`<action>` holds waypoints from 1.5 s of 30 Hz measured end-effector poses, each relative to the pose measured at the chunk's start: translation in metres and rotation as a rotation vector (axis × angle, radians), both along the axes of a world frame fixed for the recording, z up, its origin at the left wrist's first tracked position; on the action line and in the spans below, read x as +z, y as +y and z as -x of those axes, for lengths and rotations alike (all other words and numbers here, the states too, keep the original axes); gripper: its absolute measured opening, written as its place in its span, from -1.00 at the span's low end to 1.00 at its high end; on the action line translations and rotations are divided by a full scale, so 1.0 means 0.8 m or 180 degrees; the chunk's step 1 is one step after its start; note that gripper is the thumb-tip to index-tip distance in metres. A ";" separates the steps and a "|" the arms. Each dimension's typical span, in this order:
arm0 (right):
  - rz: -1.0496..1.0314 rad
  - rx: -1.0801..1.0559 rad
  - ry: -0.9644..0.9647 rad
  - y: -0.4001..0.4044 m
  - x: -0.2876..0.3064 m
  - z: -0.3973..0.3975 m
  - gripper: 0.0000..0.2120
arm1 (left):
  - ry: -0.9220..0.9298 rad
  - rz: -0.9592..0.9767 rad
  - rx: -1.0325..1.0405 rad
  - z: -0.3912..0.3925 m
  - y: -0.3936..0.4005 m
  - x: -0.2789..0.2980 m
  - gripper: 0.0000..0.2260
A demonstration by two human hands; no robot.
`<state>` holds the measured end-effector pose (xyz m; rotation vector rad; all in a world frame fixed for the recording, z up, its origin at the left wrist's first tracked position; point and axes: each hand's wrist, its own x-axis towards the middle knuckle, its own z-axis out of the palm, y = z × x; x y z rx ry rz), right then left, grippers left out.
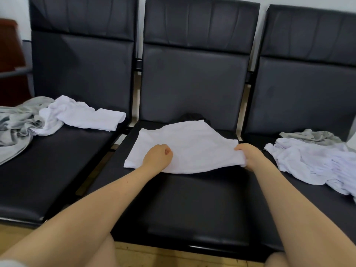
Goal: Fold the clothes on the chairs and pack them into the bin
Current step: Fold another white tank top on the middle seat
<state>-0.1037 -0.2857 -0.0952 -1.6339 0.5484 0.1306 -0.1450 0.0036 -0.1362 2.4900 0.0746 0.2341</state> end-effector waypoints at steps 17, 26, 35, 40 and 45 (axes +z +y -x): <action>0.1538 0.2415 -0.1184 0.153 0.018 0.010 -0.73 | 0.0129 0.1339 0.0404 -0.027 0.016 -0.006 -0.71; 0.0870 0.0713 -0.0595 0.094 -0.028 0.009 -0.84 | 0.0296 0.0313 0.0390 -0.045 -0.007 0.000 -0.46; 0.1030 0.1202 -0.0705 0.098 -0.046 0.004 -0.78 | 0.0270 0.0641 0.0321 -0.094 -0.013 0.014 -0.53; 0.0574 0.1093 -0.0609 0.096 -0.048 -0.011 -0.78 | 0.0116 0.1116 0.0482 -0.118 -0.017 -0.009 -0.68; 0.0629 0.1166 -0.0629 0.099 -0.048 -0.018 -0.72 | -0.0259 0.1996 0.0697 -0.139 -0.030 0.001 -0.83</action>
